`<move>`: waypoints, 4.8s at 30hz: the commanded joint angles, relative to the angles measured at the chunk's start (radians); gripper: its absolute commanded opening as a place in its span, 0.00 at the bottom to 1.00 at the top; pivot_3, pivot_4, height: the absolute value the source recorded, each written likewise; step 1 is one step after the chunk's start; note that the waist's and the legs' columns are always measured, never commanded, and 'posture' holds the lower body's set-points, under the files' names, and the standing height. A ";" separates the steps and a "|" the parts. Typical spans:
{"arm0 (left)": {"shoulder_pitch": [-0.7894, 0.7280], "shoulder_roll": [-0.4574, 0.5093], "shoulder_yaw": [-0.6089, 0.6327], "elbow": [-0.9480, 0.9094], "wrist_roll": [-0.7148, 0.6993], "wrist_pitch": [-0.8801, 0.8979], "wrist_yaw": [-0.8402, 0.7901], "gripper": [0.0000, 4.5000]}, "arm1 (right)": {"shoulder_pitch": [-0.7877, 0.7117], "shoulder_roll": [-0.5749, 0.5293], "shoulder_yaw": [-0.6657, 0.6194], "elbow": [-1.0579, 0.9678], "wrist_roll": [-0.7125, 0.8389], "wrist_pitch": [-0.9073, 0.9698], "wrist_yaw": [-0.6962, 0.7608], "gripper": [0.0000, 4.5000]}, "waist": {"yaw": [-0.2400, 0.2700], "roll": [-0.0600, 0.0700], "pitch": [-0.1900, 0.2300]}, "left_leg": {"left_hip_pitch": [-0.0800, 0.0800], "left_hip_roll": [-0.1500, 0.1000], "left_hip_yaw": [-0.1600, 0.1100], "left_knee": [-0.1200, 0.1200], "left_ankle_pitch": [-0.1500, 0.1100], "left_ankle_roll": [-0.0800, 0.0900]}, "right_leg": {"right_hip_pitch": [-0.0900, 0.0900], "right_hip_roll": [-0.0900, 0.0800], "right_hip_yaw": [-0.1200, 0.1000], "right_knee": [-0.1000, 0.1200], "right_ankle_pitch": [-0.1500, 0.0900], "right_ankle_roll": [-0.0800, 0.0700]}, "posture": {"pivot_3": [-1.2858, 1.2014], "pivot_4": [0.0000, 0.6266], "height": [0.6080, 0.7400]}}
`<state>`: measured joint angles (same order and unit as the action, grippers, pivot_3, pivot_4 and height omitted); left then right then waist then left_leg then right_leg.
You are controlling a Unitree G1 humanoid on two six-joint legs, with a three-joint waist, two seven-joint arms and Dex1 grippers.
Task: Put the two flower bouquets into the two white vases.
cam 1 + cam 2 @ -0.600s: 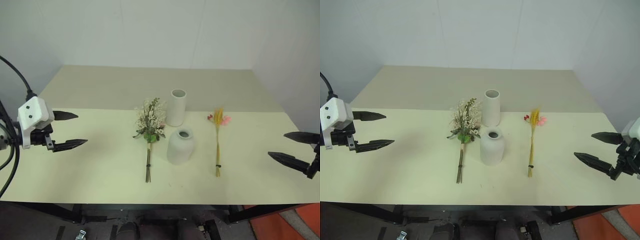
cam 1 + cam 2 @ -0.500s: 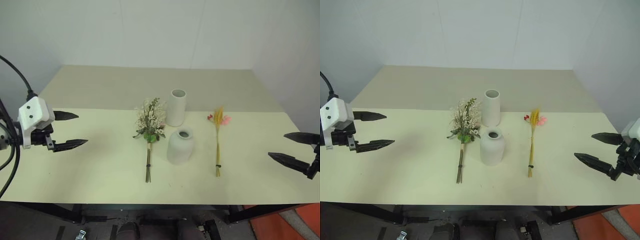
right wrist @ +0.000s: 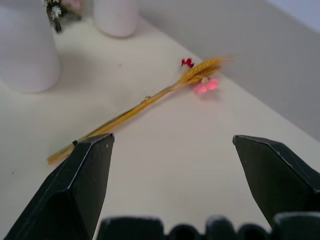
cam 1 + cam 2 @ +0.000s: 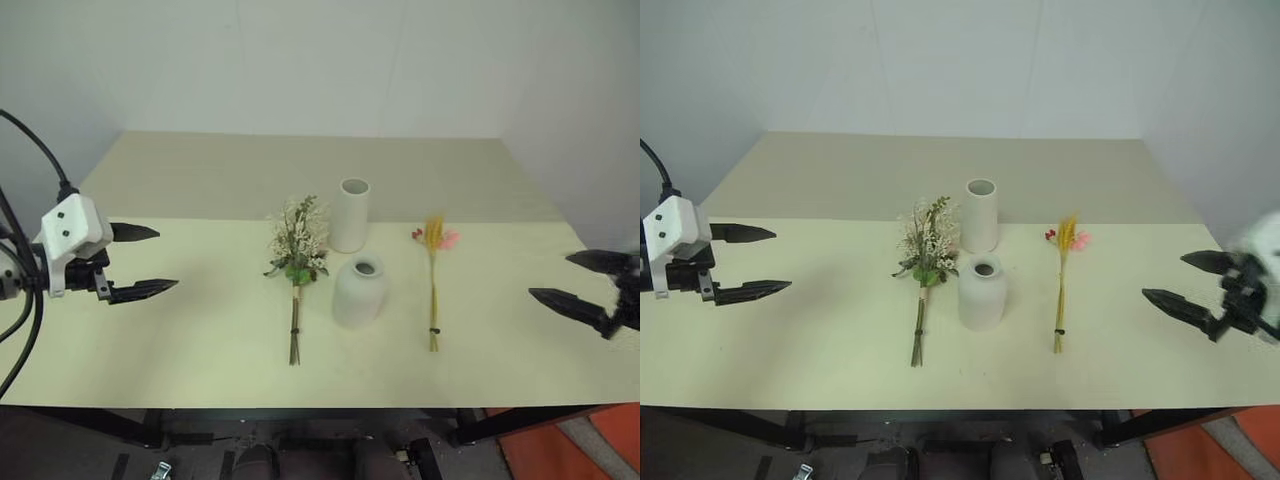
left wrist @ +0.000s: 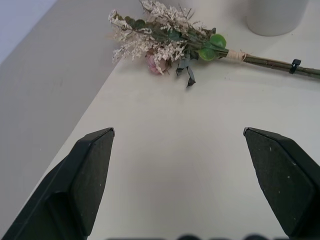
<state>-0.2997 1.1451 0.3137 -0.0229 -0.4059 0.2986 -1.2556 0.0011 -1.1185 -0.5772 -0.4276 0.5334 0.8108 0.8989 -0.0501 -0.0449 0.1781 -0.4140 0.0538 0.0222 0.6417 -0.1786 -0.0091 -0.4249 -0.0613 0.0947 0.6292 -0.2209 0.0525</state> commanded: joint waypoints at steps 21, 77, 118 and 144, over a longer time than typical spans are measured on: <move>-0.151 -0.101 -0.170 -0.129 -0.024 0.055 -0.011 1.00 | -0.833 0.449 0.639 0.608 -0.247 0.477 -0.516 0.99 | 0.006 0.000 0.000 | -0.018 -0.001 0.000 0.001 0.000 0.001 | -0.016 0.001 0.001 0.002 0.007 0.001 | 0.52 0.24 1.00; -0.035 -0.070 -0.064 -0.232 -0.063 0.131 0.040 1.00 | -1.363 1.006 0.197 1.528 -0.124 -1.213 -0.379 0.00 | -0.044 0.002 0.001 | -0.016 0.000 -0.003 0.000 0.001 0.002 | -0.014 0.002 -0.001 0.003 0.010 0.000 | 0.52 0.24 1.00; -0.346 -0.541 -0.107 -0.336 -0.243 0.977 0.796 1.00 | -0.752 0.175 0.441 0.315 -0.217 -0.062 0.073 0.99 | -0.001 0.001 0.001 | -0.009 -0.003 -0.005 0.003 0.001 0.002 | -0.009 0.002 0.001 0.010 0.004 0.008 | 0.52 0.24 1.00; -0.484 -0.893 -0.162 -0.058 -0.180 1.314 1.106 0.81 | -0.556 -0.206 0.229 0.094 0.013 0.285 0.158 1.00 | 0.014 0.001 0.001 | -0.009 -0.006 -0.008 0.003 0.001 0.001 | -0.008 0.001 0.000 0.007 0.003 0.008 | 0.52 0.24 1.00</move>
<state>-0.7533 0.2583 0.1534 -0.0853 -0.5899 1.6093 -0.1345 -0.5549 -1.2875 -0.2802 -0.3127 0.5350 1.0855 1.0479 -0.0359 -0.0439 0.1793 -0.4240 0.0477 0.0140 0.6443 -0.1772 -0.0078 -0.4326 -0.0601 0.0952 0.6341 -0.2169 0.0610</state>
